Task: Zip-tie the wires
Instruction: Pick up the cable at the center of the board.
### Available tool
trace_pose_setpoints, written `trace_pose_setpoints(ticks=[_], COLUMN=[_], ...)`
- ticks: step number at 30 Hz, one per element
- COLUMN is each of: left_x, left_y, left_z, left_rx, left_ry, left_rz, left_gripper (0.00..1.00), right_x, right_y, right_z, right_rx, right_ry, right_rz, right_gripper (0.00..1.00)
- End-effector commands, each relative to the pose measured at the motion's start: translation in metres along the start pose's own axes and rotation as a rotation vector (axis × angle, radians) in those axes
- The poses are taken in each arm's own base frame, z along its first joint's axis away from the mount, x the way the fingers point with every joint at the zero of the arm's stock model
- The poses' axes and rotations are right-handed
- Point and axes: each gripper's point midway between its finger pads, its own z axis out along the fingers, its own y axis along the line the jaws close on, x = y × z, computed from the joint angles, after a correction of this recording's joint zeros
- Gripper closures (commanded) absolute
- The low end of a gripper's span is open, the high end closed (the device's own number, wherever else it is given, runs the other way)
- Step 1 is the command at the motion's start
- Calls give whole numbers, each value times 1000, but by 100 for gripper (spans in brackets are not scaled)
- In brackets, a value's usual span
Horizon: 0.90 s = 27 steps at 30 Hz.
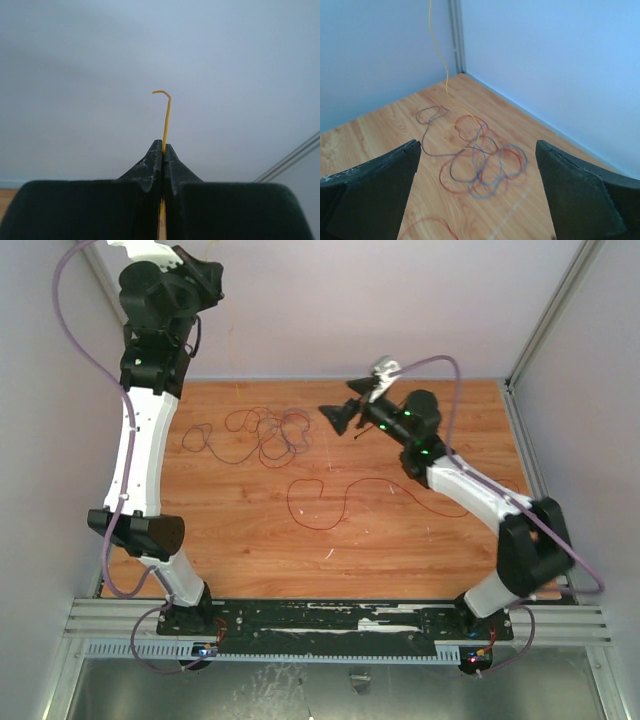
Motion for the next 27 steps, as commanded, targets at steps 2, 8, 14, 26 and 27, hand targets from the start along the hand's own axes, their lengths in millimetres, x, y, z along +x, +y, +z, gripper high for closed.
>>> trace_pose_setpoints(ticks=[2,8,14,26,27], left_x=[-35,-54,-69,-75,-75], left_y=[-21,-26,-33,-44,-43], left_z=[-18,-30,-38,-46,-47], left_rx=[89,114,153,222,221], left_ry=[-67,-103,-129,-133,-132], left_rz=[-59,-81,-109,-148,-146], left_gripper=[100,100,100,100,100], right_x=[-2,60,110,186,187], right_y=[29,44,59,31,28], right_z=[73,144,190,225,224], right_rx=[-96,-148,-173,-5,3], right_ry=[-92,-13,69,148,144], right_rz=[-115,-36,-40,-109,-113], right_gripper=[1,1,1,1,1])
